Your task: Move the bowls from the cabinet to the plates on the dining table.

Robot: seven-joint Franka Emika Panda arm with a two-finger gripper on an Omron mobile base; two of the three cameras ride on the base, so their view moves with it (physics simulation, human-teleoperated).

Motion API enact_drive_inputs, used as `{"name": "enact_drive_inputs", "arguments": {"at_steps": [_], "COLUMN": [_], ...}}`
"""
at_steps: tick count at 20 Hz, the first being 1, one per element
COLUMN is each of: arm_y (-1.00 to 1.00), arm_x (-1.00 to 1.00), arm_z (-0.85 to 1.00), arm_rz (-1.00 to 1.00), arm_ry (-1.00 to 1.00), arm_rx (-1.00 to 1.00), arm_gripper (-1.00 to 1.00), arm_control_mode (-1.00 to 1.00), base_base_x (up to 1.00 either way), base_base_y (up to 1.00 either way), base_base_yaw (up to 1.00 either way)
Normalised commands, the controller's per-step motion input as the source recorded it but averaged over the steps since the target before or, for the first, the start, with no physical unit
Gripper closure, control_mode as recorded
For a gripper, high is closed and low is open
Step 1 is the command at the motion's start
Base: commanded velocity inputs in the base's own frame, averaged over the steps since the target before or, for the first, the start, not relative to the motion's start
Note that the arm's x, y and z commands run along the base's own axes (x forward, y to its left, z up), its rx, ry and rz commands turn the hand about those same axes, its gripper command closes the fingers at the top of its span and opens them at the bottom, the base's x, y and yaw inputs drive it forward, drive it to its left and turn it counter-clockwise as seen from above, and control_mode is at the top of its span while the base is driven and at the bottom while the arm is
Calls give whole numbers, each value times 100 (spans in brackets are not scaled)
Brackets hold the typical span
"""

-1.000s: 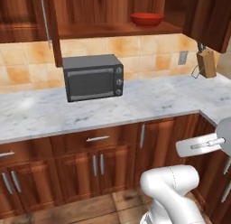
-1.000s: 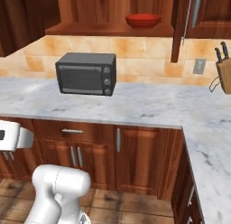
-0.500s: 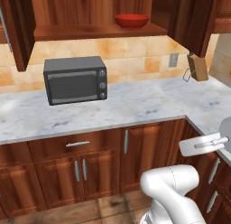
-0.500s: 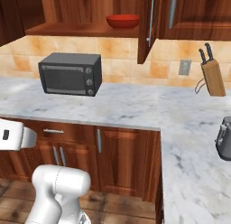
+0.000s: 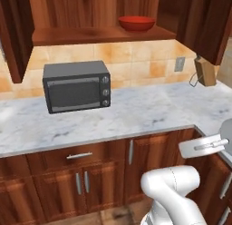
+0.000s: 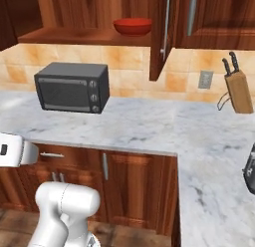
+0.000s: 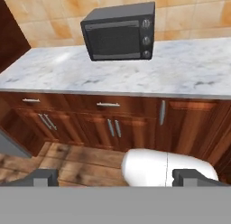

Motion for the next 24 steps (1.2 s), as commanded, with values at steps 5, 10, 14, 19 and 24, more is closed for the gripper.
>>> {"name": "enact_drive_inputs", "arguments": {"at_steps": [5,10,14,19,24], "arm_y": [0,0,0,0,12], "arm_x": [0,0,0,0,26], "arm_z": [0,0,0,0,46], "arm_rz": [0,0,0,0,-11], "arm_ry": [0,0,0,0,-1], "arm_rx": [0,0,0,0,0], "arm_gripper": [-100,-100,-100,-100,-100], "arm_control_mode": [100,100,100,-100,-100], "base_base_x": [65,54,44,6,0], "base_base_y": [0,0,0,0,0], "base_base_yaw": [0,0,0,0,0]}}
